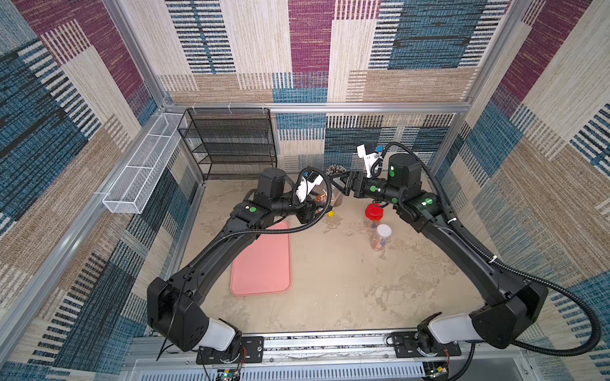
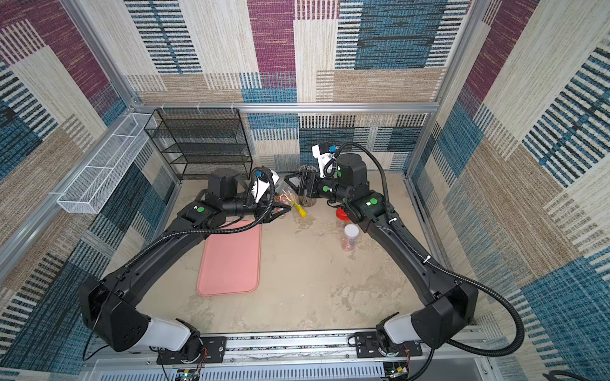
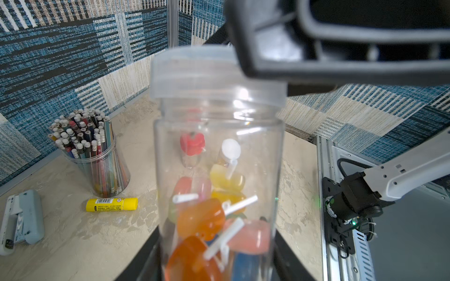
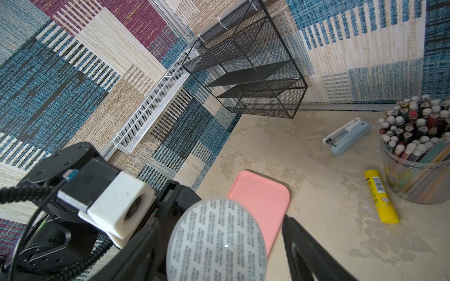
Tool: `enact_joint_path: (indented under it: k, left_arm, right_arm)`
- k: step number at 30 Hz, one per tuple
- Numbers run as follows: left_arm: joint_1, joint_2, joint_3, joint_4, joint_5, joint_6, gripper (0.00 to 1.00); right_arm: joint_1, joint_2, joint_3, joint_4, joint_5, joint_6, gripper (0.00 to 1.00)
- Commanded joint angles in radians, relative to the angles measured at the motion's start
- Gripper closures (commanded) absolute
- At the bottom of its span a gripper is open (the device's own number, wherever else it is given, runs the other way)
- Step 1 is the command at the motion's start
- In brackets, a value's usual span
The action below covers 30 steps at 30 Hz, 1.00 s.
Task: Pour the candies out of the jar
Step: Unscrew the lid from the jar.
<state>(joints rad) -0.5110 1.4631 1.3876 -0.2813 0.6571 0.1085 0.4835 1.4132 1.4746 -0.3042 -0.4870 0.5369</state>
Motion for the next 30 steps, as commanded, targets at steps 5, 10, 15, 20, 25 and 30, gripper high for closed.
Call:
enact_joint_path:
  k: [5,10,15,20,25,30]
  left_arm:
    - [-0.001,-0.009,-0.001,0.034,0.004,0.022,1.00]
    - [-0.001,-0.006,0.003,0.031,0.006,0.024,1.00]
    - [-0.001,-0.007,0.002,0.026,0.007,0.026,1.00]
    - [-0.001,-0.006,0.001,0.025,0.007,0.026,1.00]
    - [-0.001,-0.006,0.001,0.024,0.011,0.024,1.00]
    - [-0.001,-0.007,-0.005,0.016,0.025,0.032,1.00]
  right_arm:
    - [0.003,0.003,0.012,0.020,0.013,-0.006,0.27]
    - [0.003,0.002,0.015,0.020,0.022,-0.009,0.32]
    - [0.003,0.004,0.019,0.016,0.019,-0.014,0.40]
    - [0.004,0.006,0.024,0.008,0.016,-0.017,0.43]
    - [0.003,0.006,0.029,0.007,0.016,-0.018,0.44]
    - [0.003,0.009,0.063,-0.025,0.020,-0.054,0.44]
